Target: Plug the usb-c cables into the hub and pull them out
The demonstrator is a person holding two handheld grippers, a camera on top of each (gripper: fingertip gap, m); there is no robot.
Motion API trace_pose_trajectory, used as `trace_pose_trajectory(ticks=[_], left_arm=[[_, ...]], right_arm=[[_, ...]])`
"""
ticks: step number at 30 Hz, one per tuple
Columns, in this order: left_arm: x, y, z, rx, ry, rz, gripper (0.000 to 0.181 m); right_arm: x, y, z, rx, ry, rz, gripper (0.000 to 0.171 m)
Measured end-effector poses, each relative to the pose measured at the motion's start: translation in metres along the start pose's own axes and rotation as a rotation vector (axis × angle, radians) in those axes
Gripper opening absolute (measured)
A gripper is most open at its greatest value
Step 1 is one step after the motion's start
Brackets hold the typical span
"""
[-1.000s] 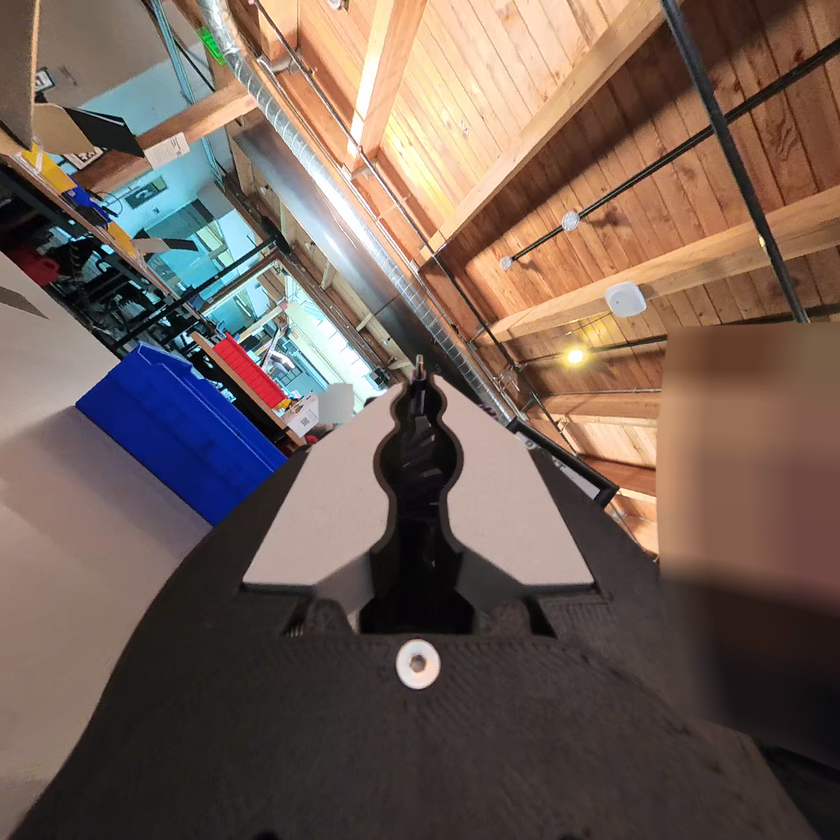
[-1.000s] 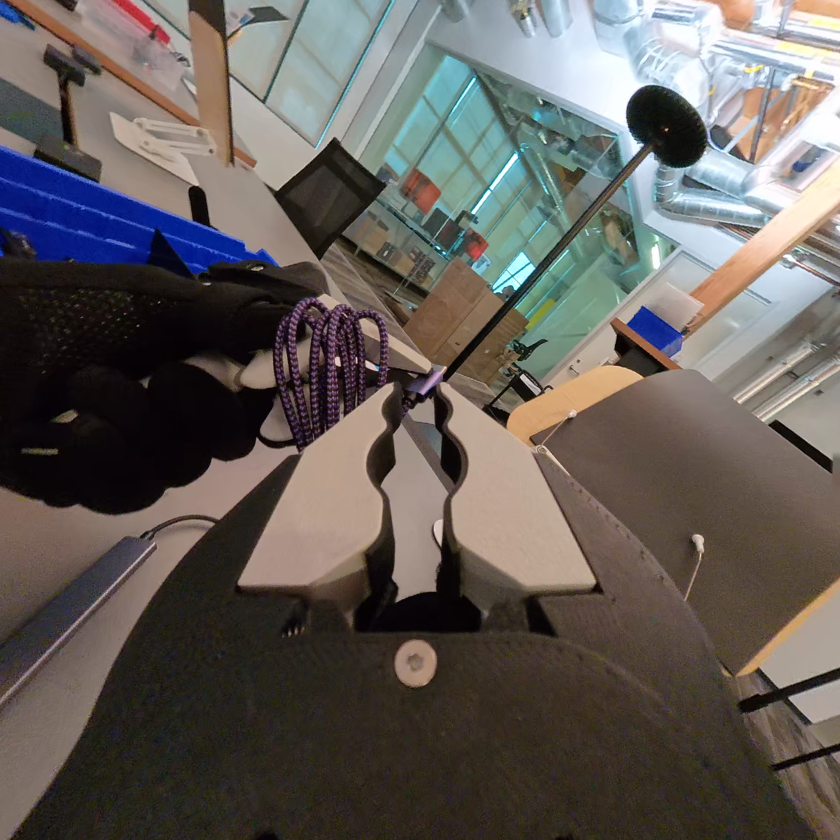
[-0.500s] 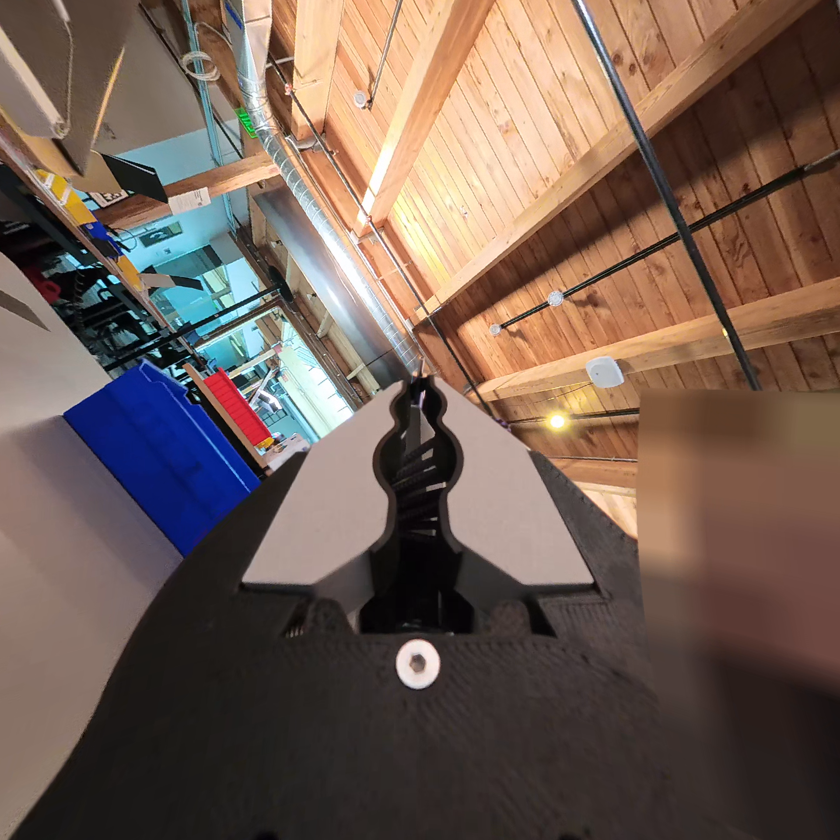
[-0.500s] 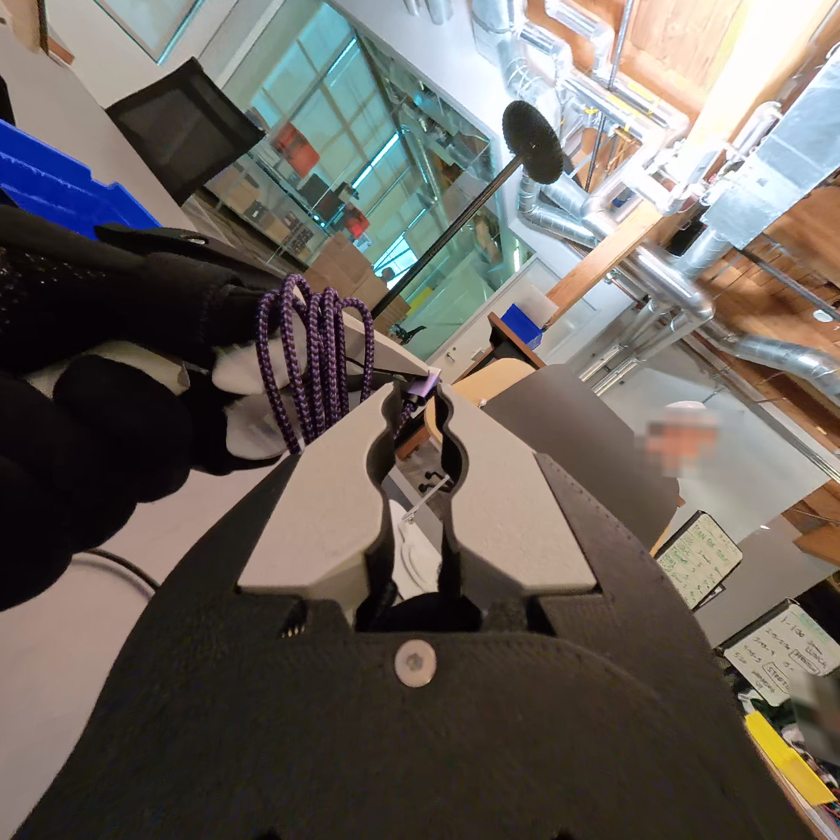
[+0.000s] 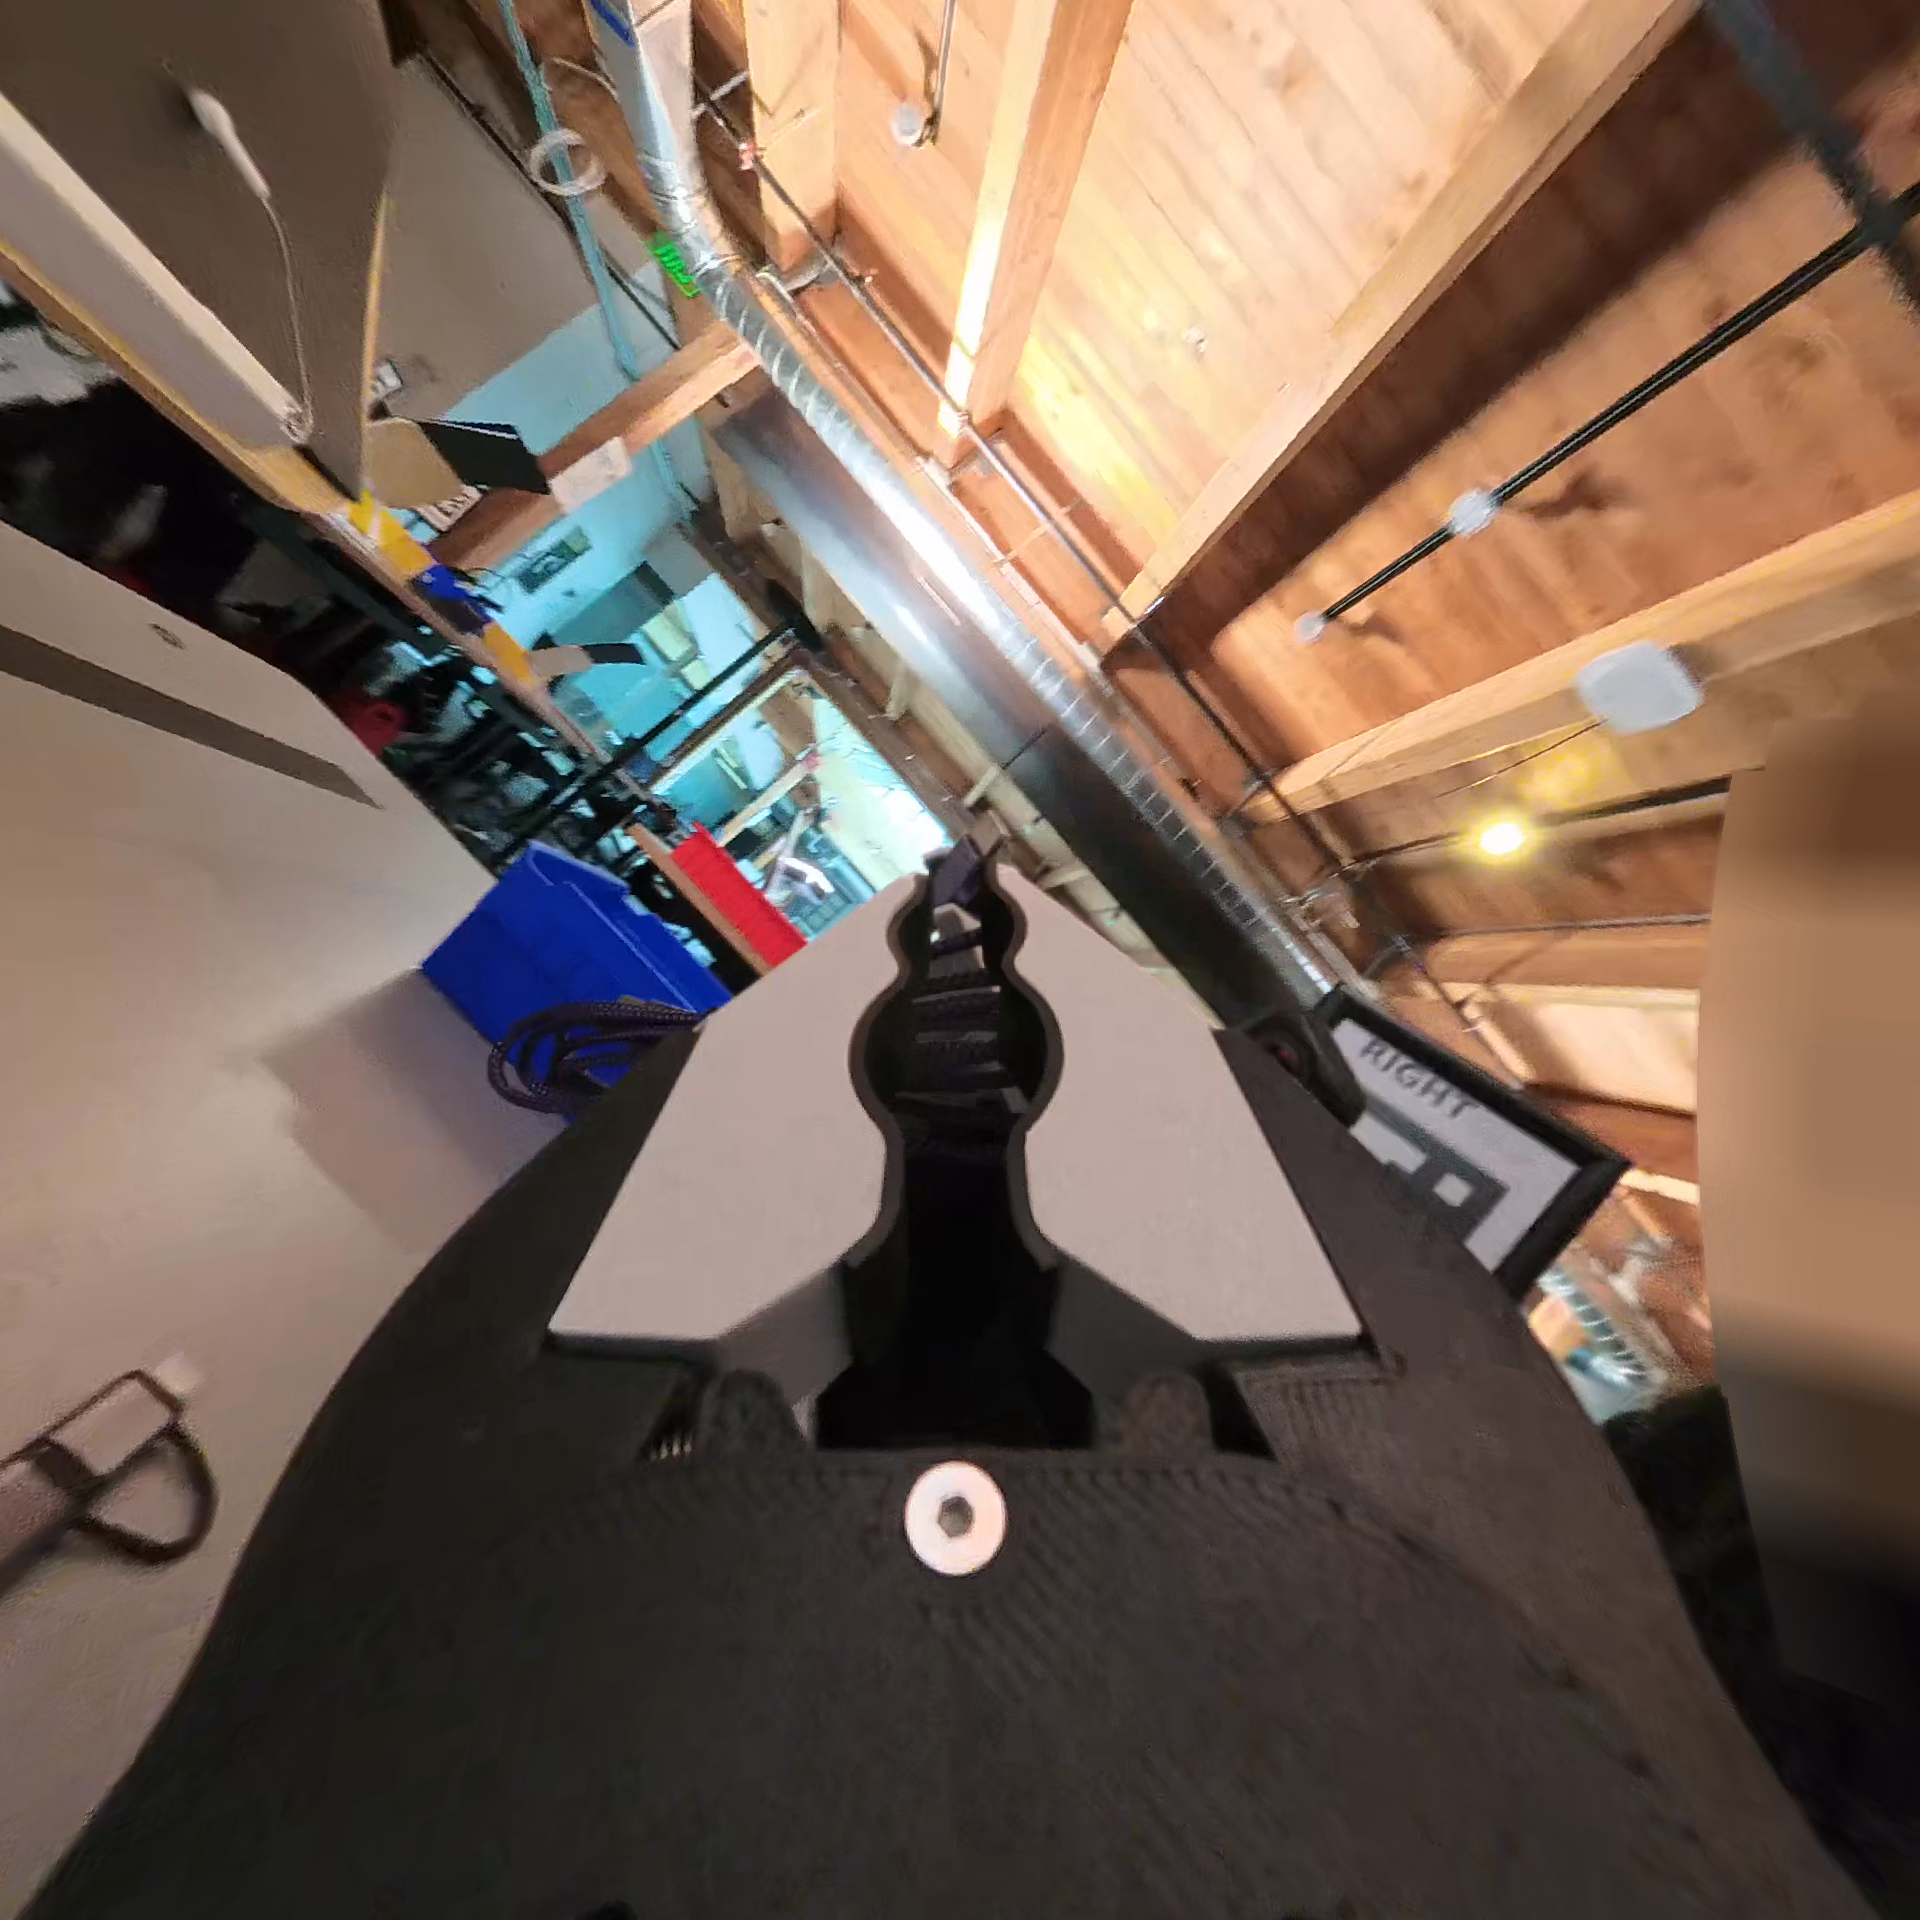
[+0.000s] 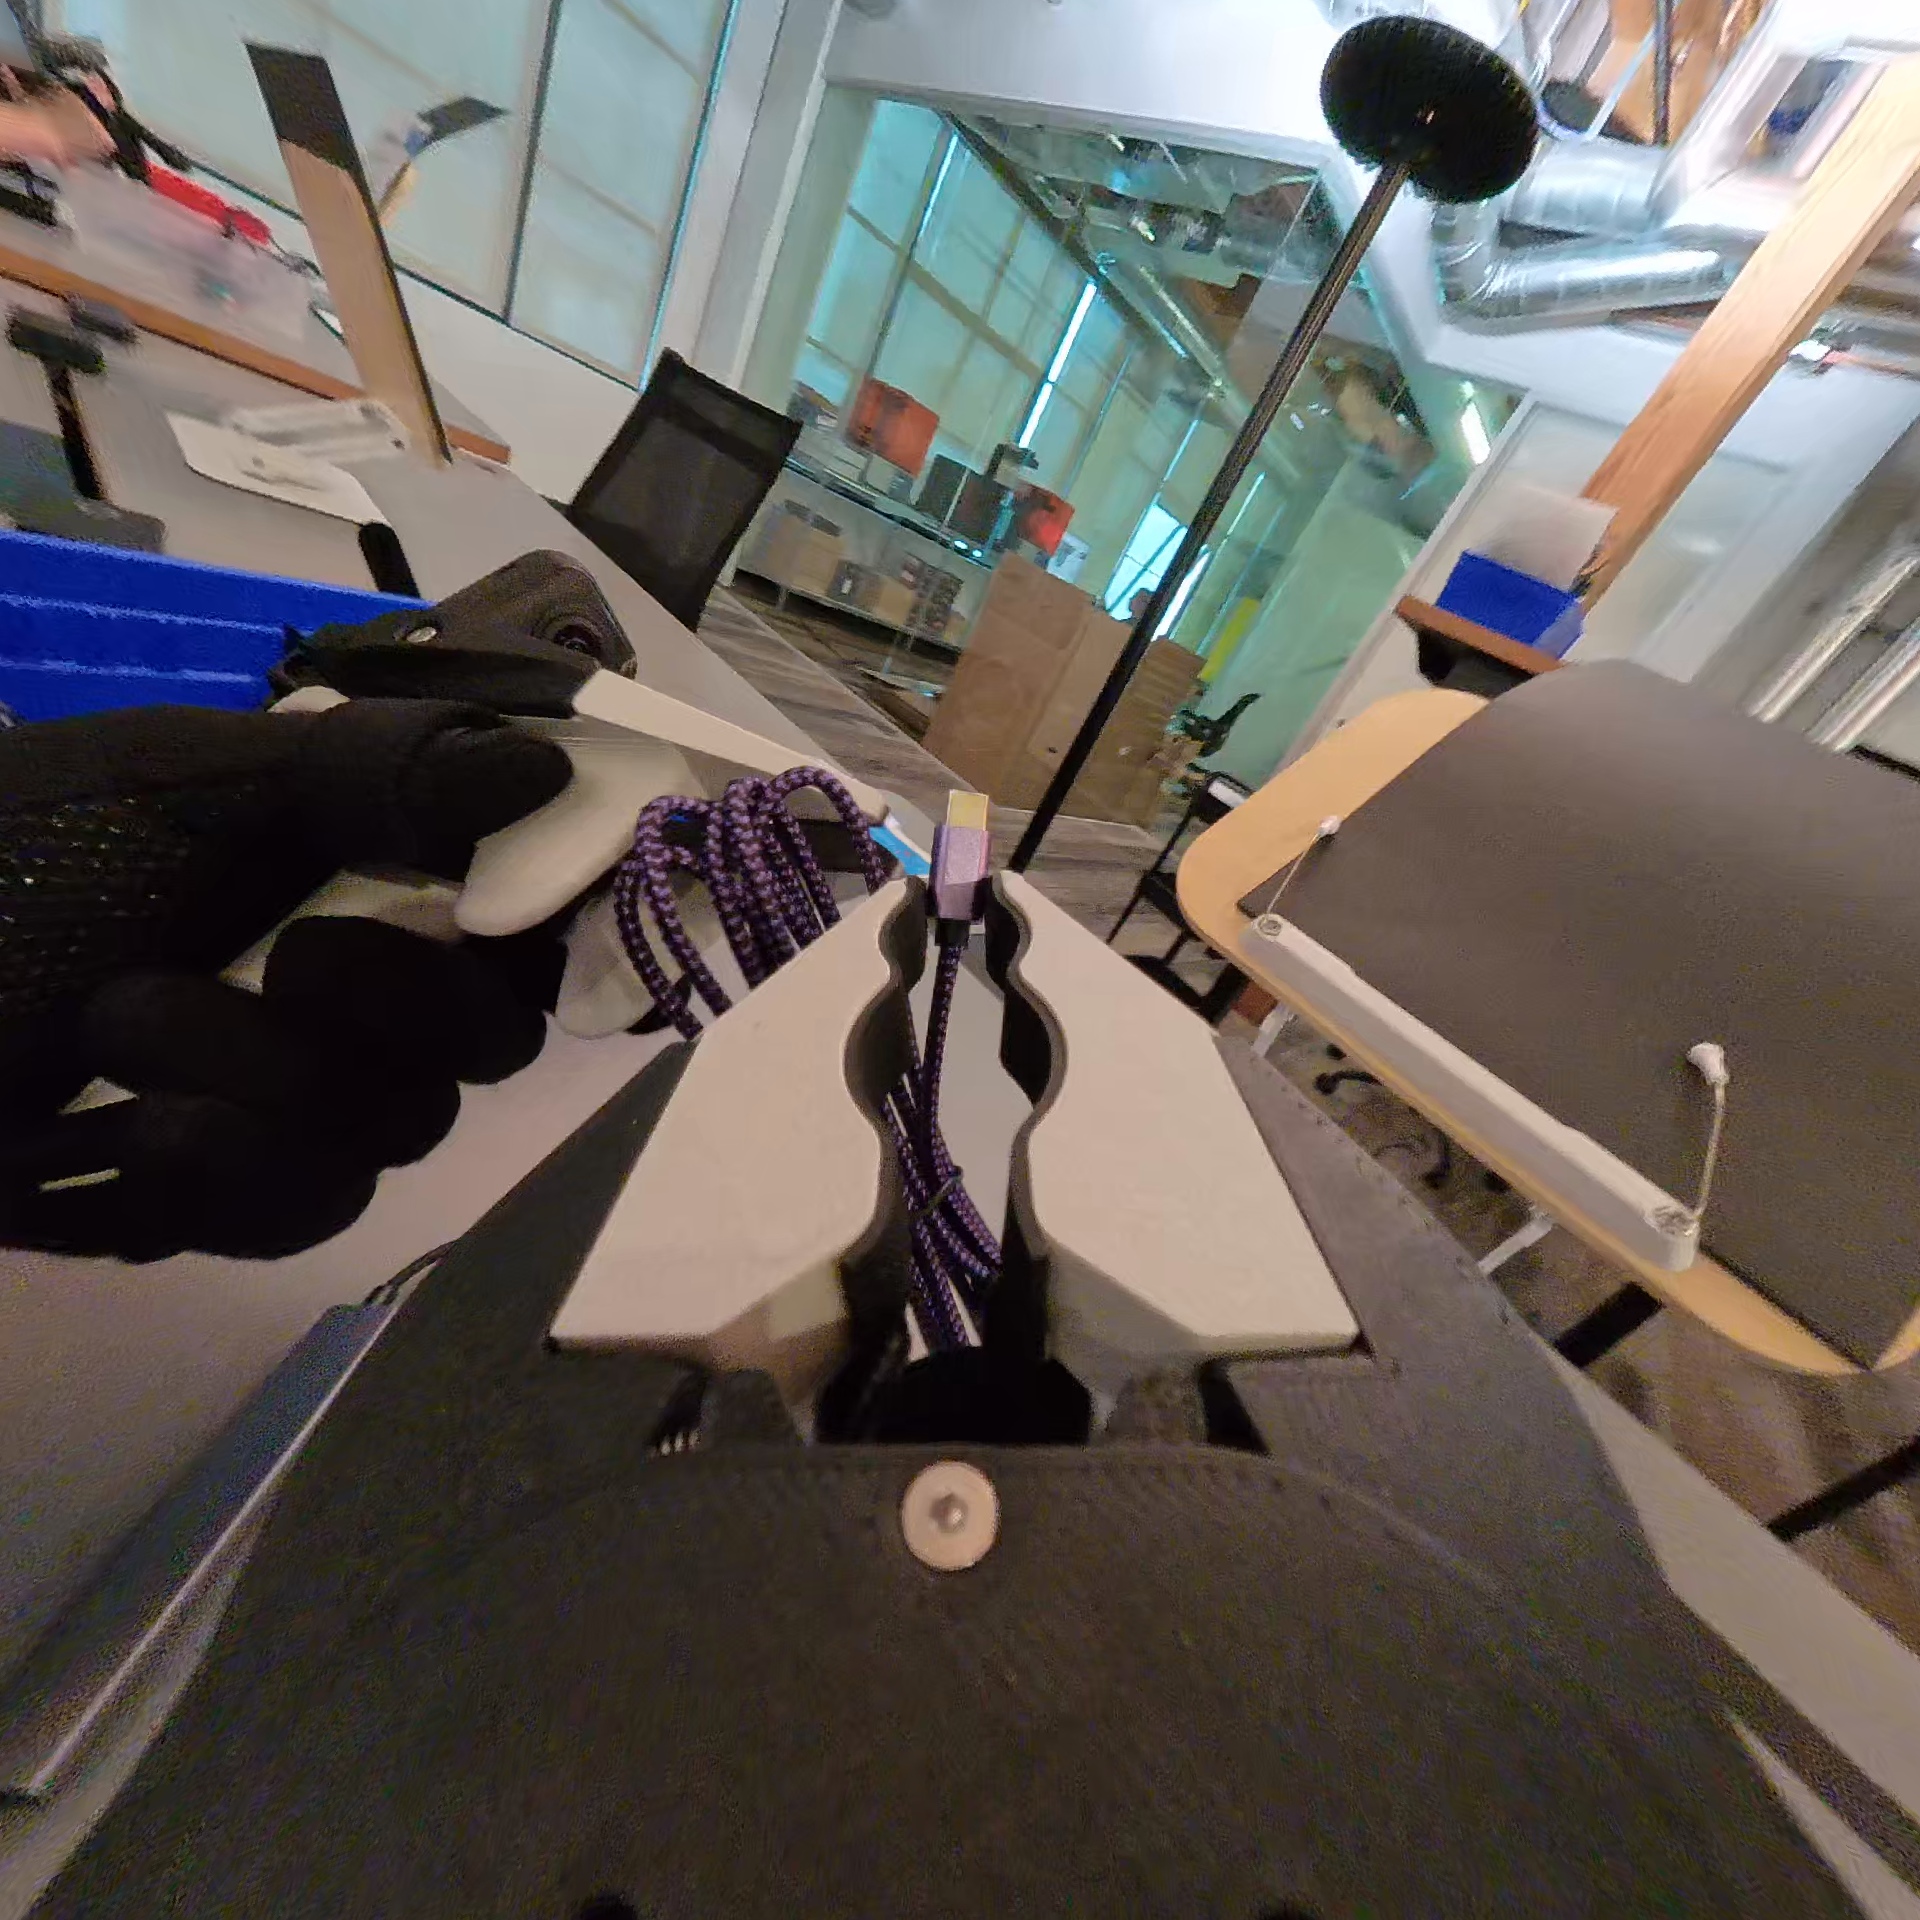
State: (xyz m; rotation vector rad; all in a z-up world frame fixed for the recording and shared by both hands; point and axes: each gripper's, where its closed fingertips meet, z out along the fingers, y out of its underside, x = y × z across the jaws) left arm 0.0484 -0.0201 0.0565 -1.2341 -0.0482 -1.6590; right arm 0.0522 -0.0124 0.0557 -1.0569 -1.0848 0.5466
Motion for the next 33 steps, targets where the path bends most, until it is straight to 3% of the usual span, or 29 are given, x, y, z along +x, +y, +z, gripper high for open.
trace_pose_trajectory(ticks=[4, 8, 13, 16, 22, 26, 33], left_arm=[[-0.003, 0.001, 0.0, -0.046, -0.093, 0.171, 0.006], [0.003, 0.005, 0.007, -0.167, -0.239, 0.434, 0.007], [0.009, 0.007, 0.015, -0.426, -0.476, 0.786, 0.013], [0.024, 0.007, 0.022, -0.54, -0.527, 1.027, 0.012], [0.03, 0.024, 0.024, -0.908, -0.471, 1.543, 0.005], [0.017, 0.03, 0.015, -1.127, -0.455, 1.655, 0.006], [0.008, 0.041, 0.007, -1.239, -0.425, 1.795, 0.013]], right_arm=[[0.007, 0.006, -0.008, -0.007, -0.074, 0.081, 0.007], [0.007, 0.018, -0.013, -0.057, -0.112, 0.023, 0.006], [0.002, 0.025, -0.014, -0.118, -0.127, -0.093, 0.006], [-0.006, 0.026, -0.014, -0.132, -0.173, -0.106, 0.007], [-0.017, 0.011, -0.026, -0.096, -0.328, 0.034, 0.006], [-0.015, 0.005, -0.036, -0.071, -0.383, 0.095, 0.006], [-0.02, 0.006, -0.042, -0.086, -0.442, 0.136, 0.006]])
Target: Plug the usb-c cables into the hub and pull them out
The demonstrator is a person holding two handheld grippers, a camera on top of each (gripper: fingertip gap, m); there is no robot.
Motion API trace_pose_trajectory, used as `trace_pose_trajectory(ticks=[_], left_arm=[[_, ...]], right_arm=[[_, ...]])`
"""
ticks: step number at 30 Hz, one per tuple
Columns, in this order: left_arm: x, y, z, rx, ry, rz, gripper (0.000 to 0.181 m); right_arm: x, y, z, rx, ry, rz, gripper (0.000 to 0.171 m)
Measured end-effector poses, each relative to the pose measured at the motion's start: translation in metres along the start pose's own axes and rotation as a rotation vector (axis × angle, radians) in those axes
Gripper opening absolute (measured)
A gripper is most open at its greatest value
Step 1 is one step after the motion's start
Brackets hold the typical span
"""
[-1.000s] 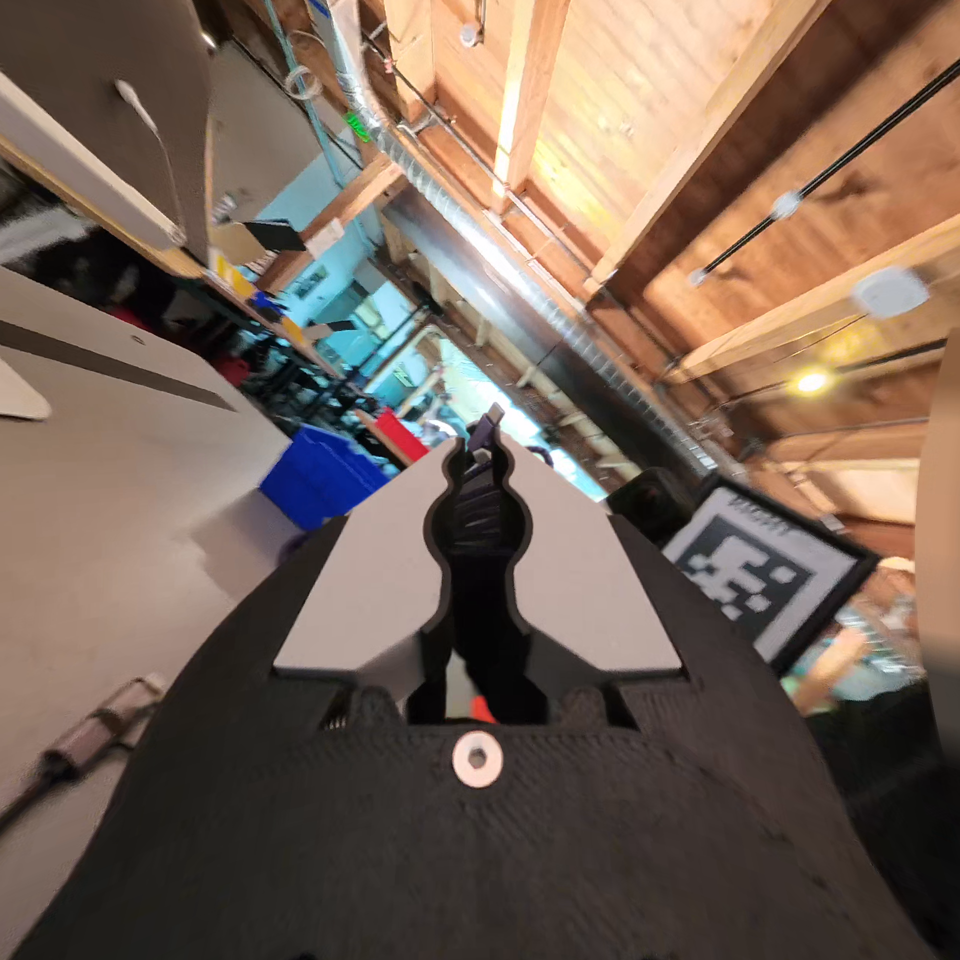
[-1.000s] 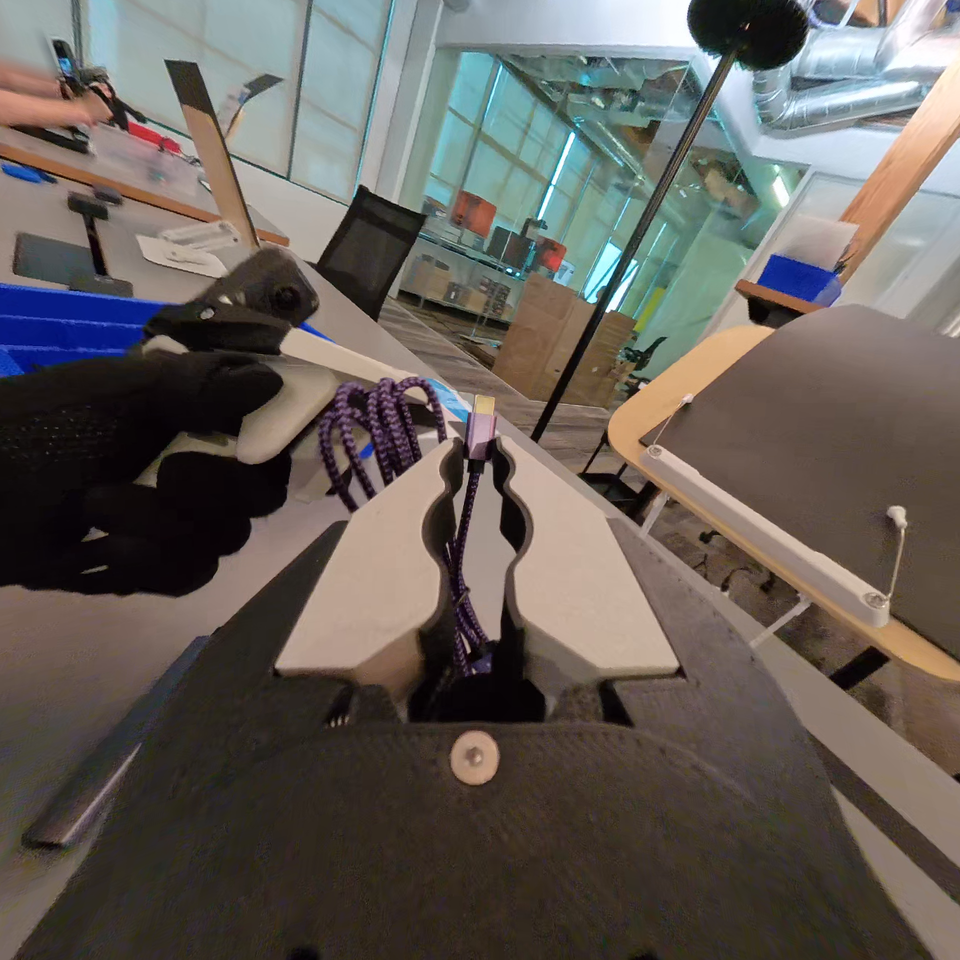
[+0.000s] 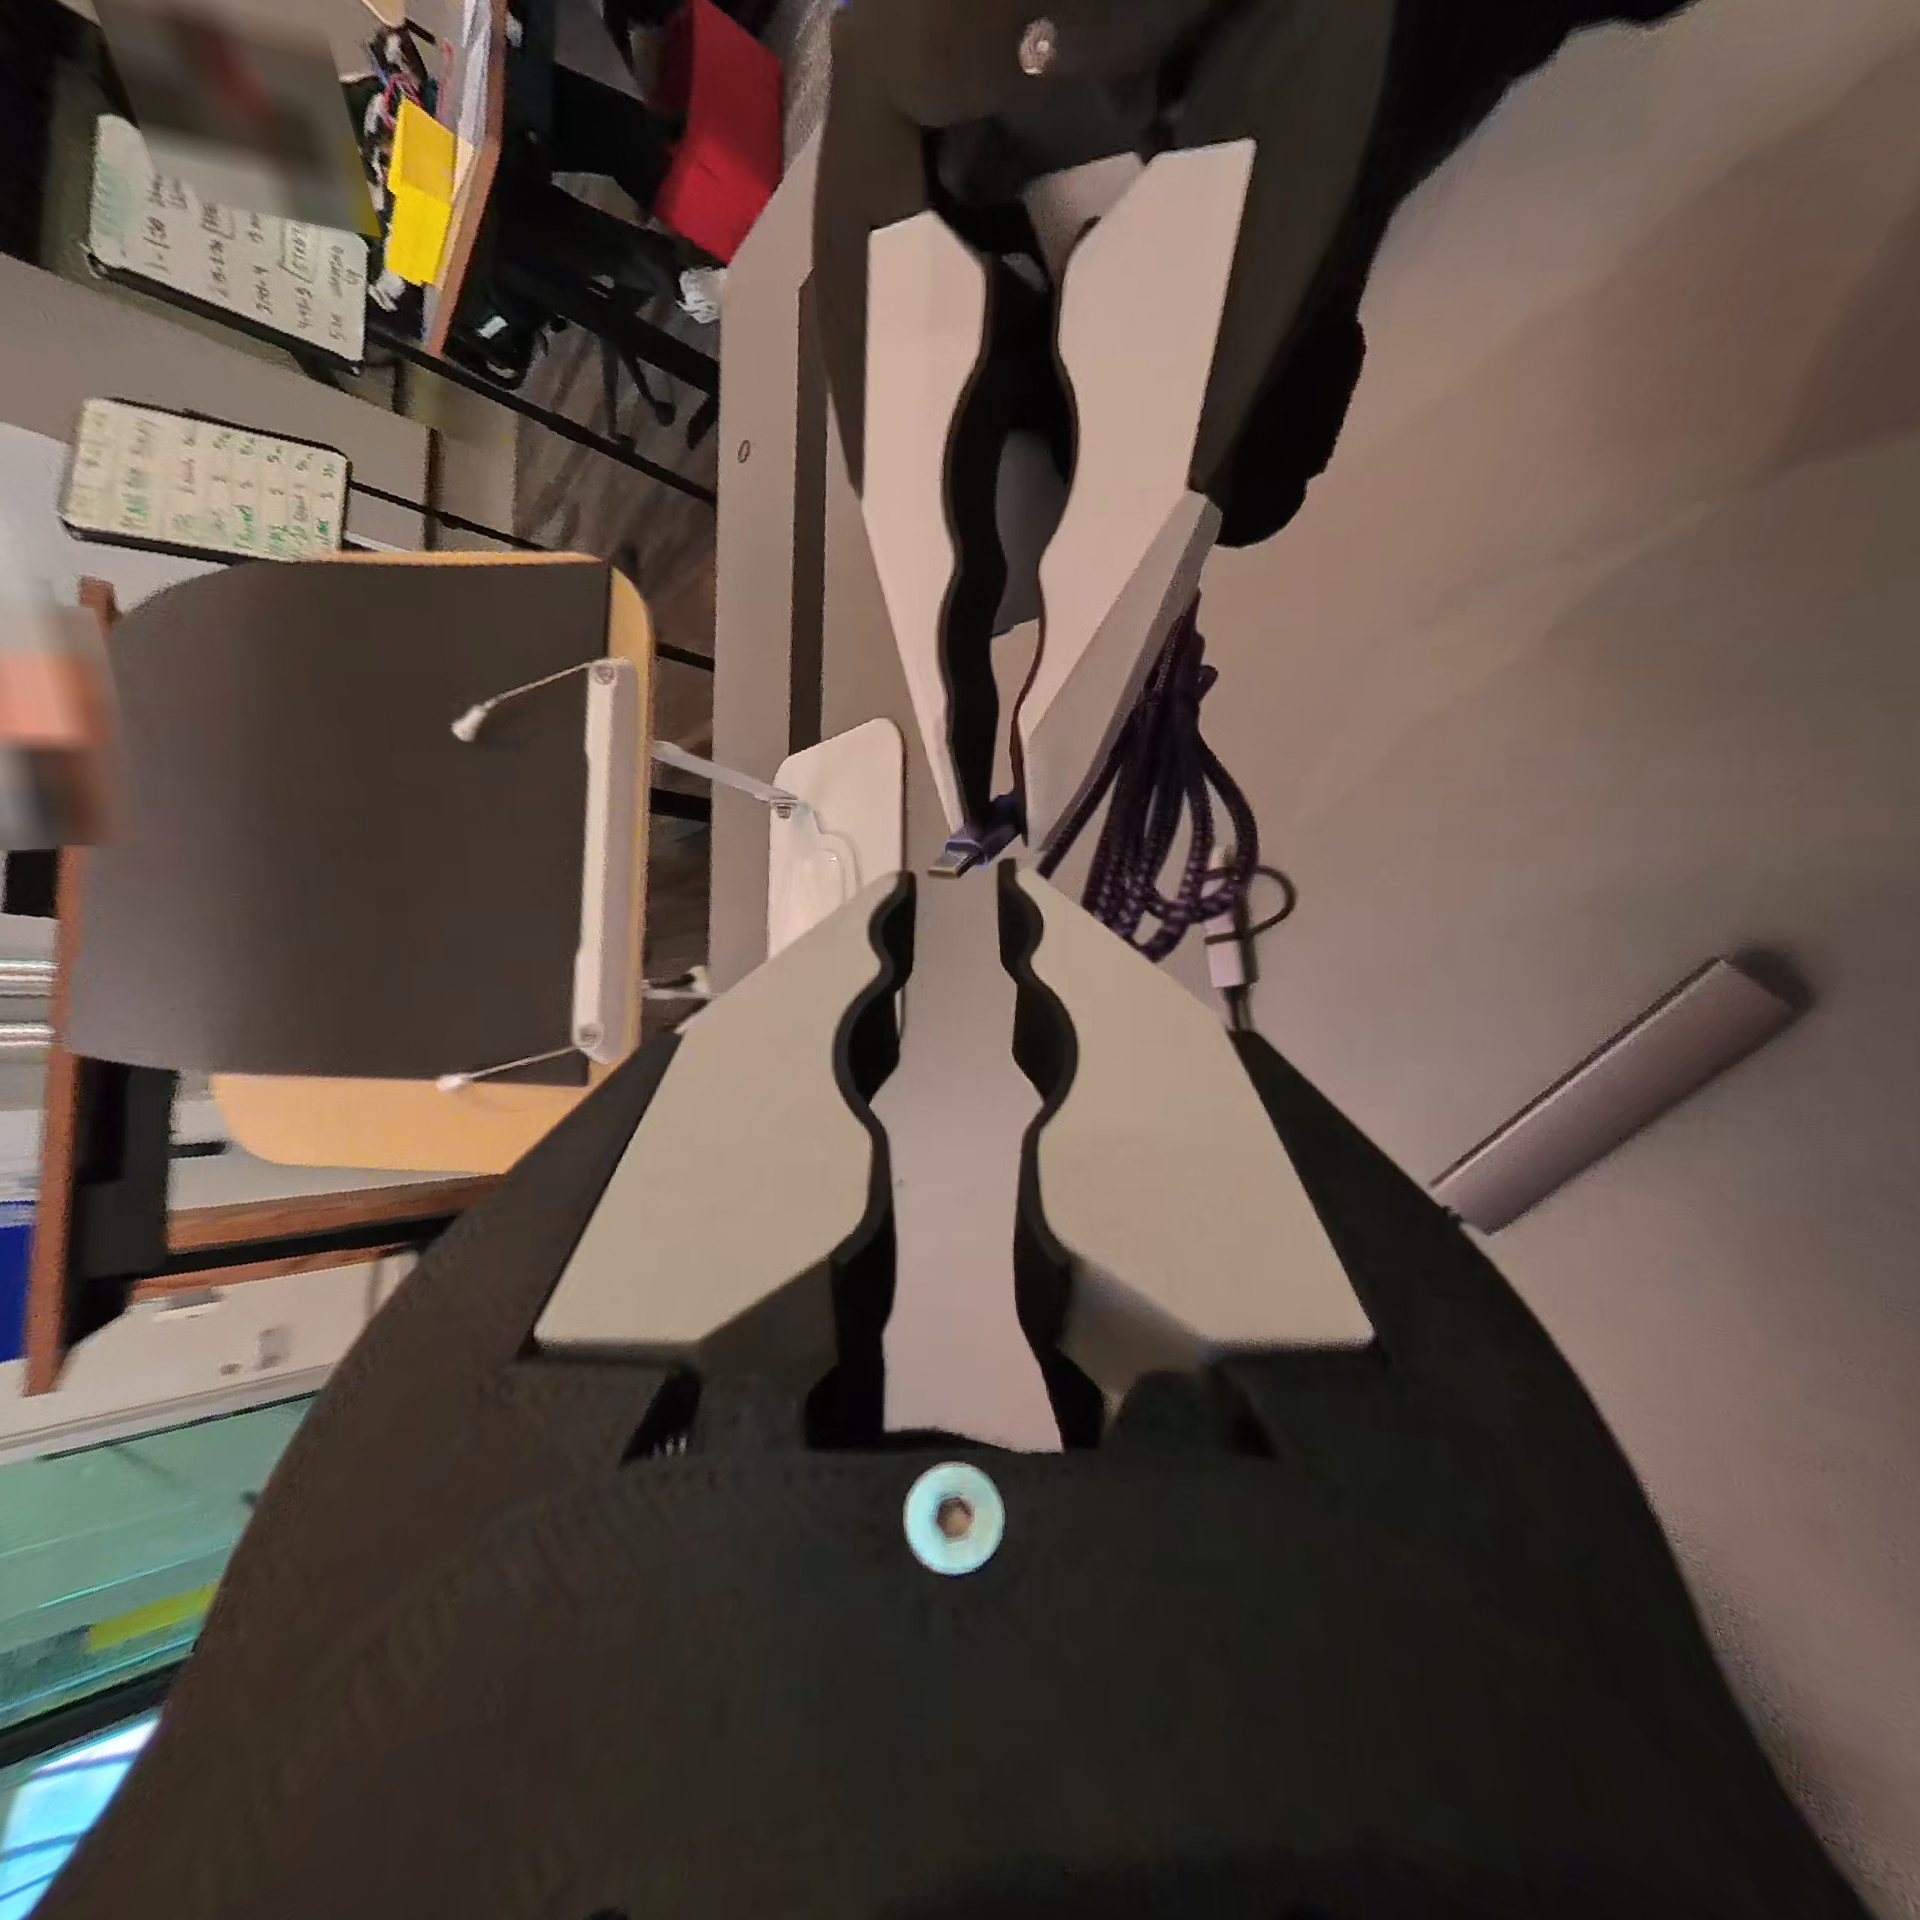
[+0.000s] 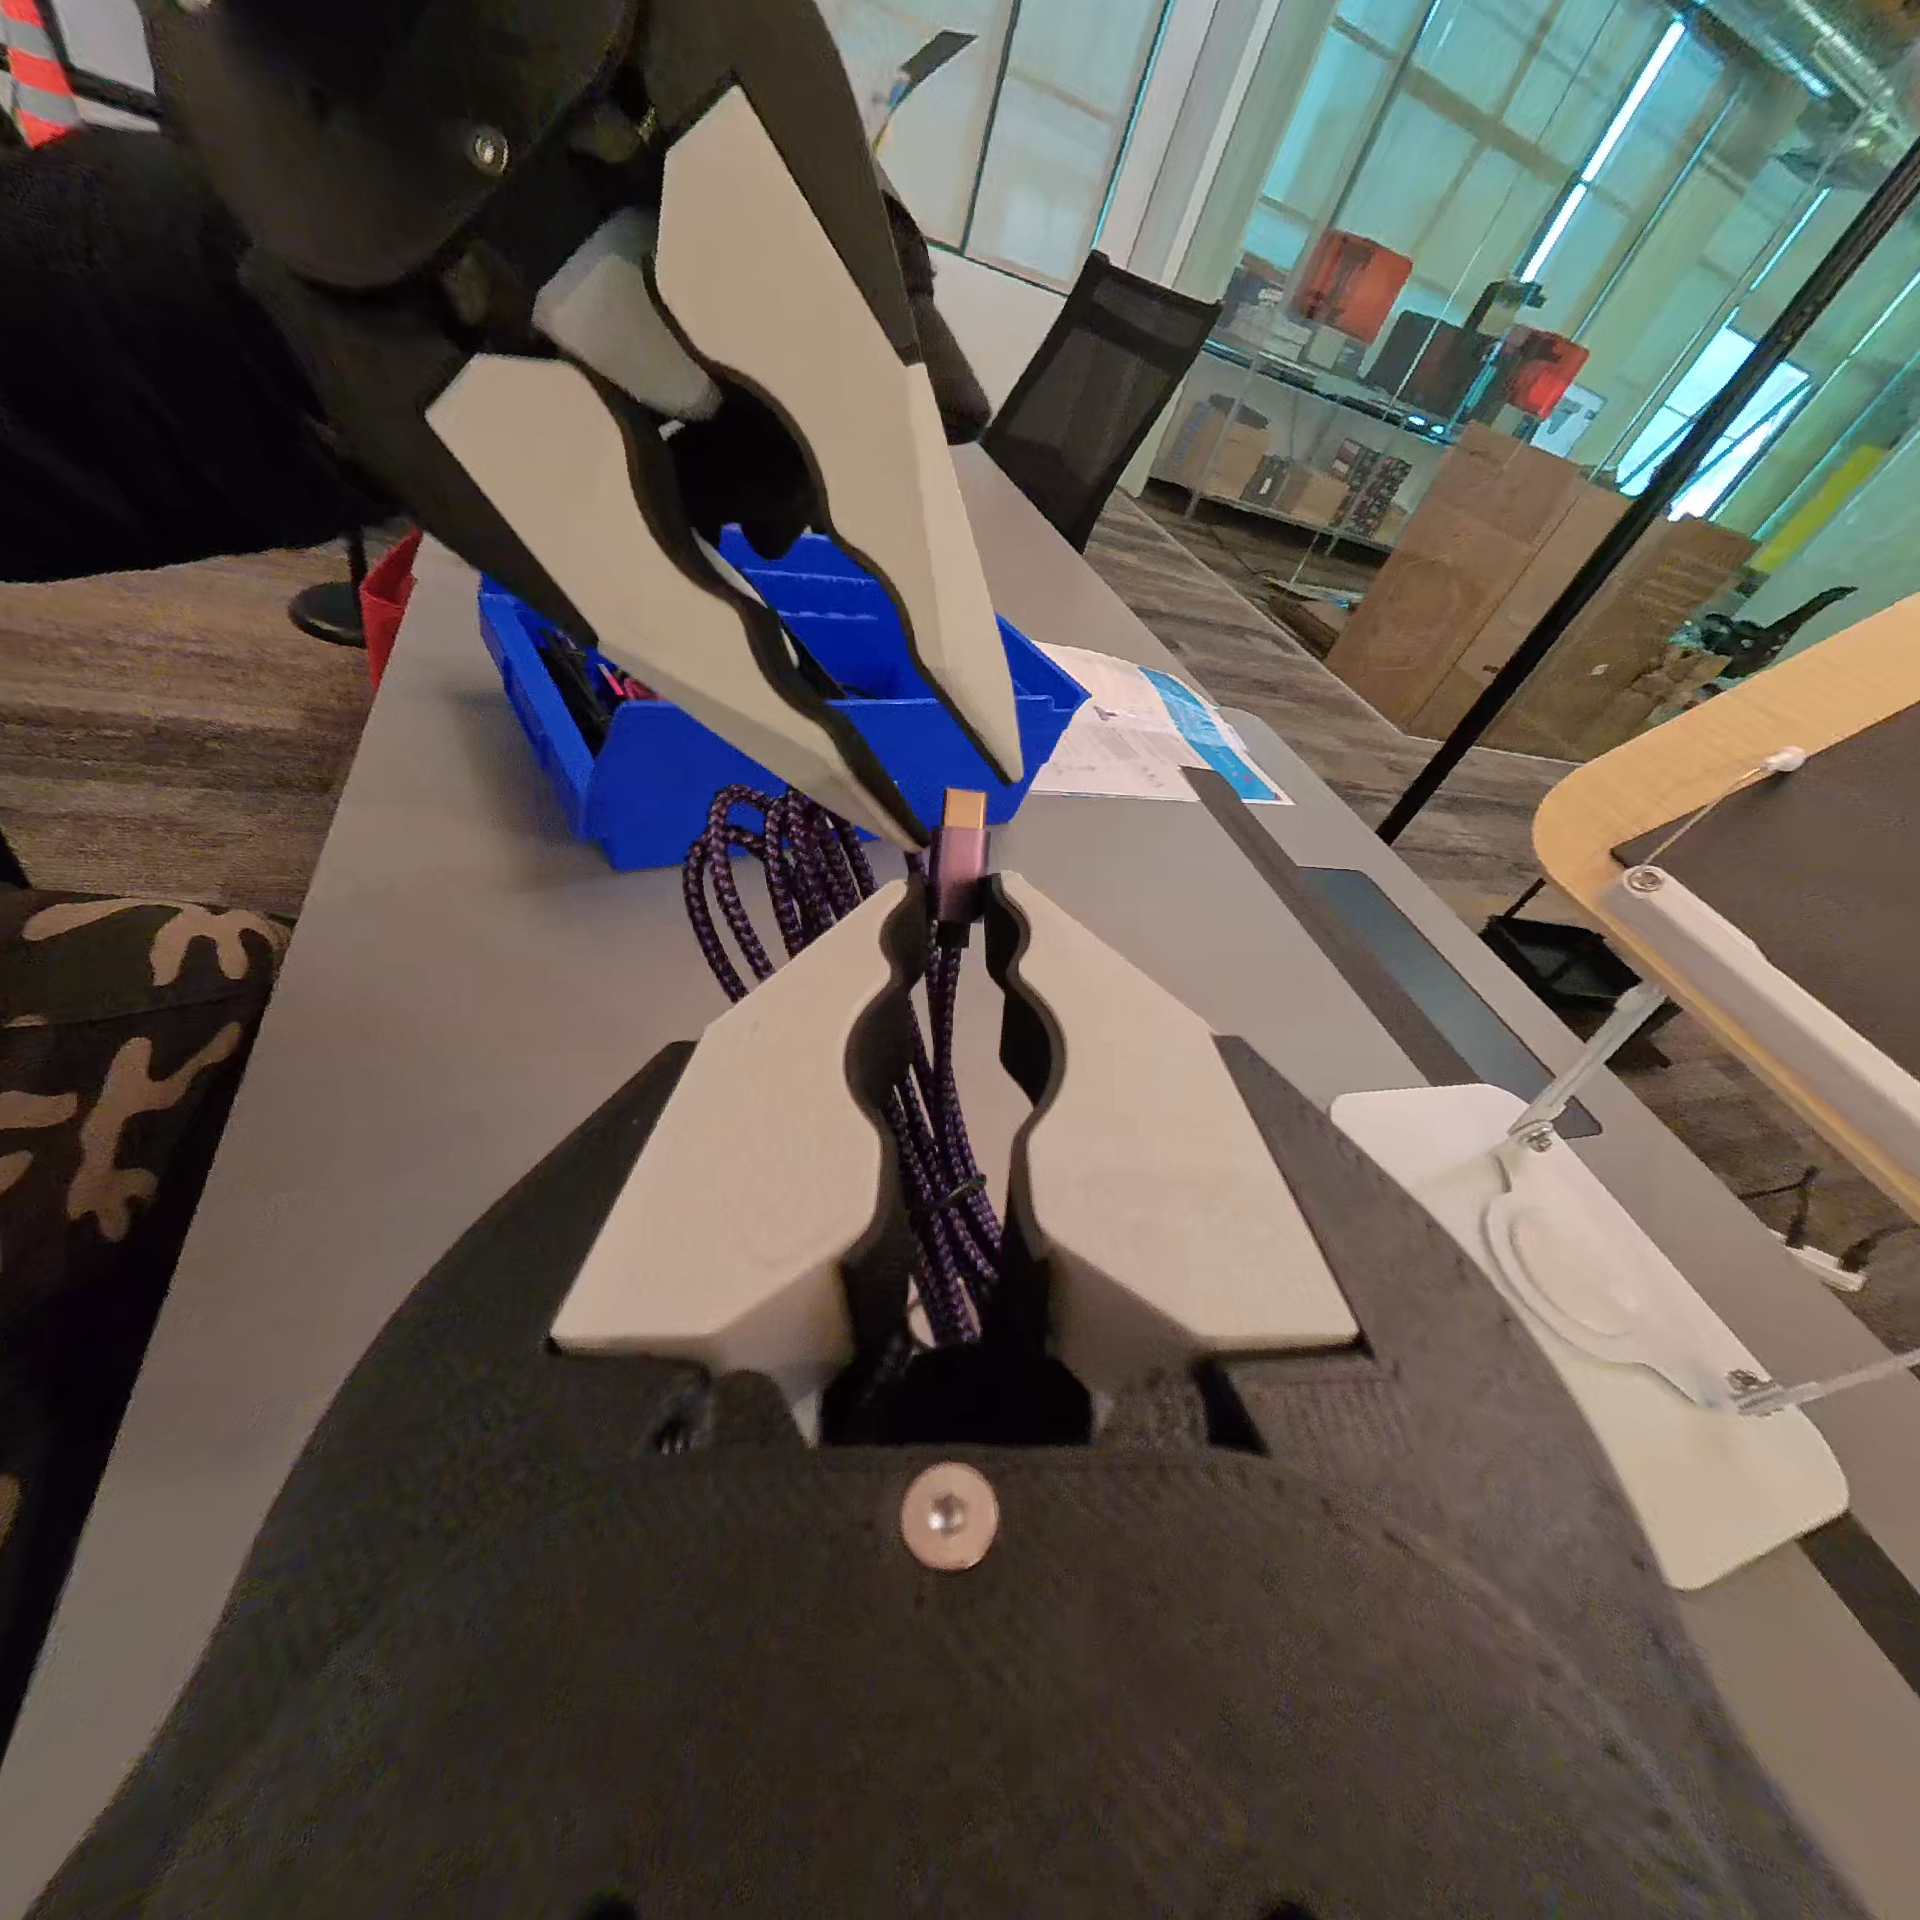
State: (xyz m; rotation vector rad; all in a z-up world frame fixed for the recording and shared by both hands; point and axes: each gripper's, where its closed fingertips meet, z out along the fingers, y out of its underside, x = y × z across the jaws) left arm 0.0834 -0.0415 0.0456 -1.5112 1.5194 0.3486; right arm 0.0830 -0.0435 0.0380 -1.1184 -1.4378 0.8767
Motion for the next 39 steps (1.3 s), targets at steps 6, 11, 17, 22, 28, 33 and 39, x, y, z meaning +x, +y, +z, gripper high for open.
trace_pose_trajectory(ticks=[6, 11, 17, 22, 28, 33, 39], left_arm=[[0.004, -0.003, 0.005, -0.025, -0.094, 0.203, 0.016], [0.018, -0.003, 0.011, -0.077, -0.072, 0.397, 0.014], [0.027, 0.005, 0.015, -0.118, -0.083, 0.46, 0.006], [0.006, -0.007, 0.0, -0.004, -0.208, 0.272, 0.003], [-0.008, -0.022, -0.02, 0.132, -0.286, 0.161, 0.004], [-0.01, -0.029, -0.031, 0.194, -0.372, 0.175, 0.004], [-0.007, -0.044, -0.044, 0.255, -0.441, 0.213, 0.003]], right_arm=[[-0.004, 0.006, -0.002, -0.022, -0.054, 0.058, 0.007], [-0.016, 0.013, -0.004, -0.047, -0.139, 0.103, 0.007], [-0.02, 0.017, -0.001, -0.06, -0.164, 0.134, 0.007], [-0.009, -0.009, -0.005, 0.093, -0.116, 0.171, 0.02], [-0.007, -0.033, -0.01, 0.227, -0.16, 0.278, 0.008], [-0.015, -0.052, -0.018, 0.346, -0.276, 0.382, 0.009], [-0.029, -0.067, -0.031, 0.424, -0.445, 0.488, 0.013]])
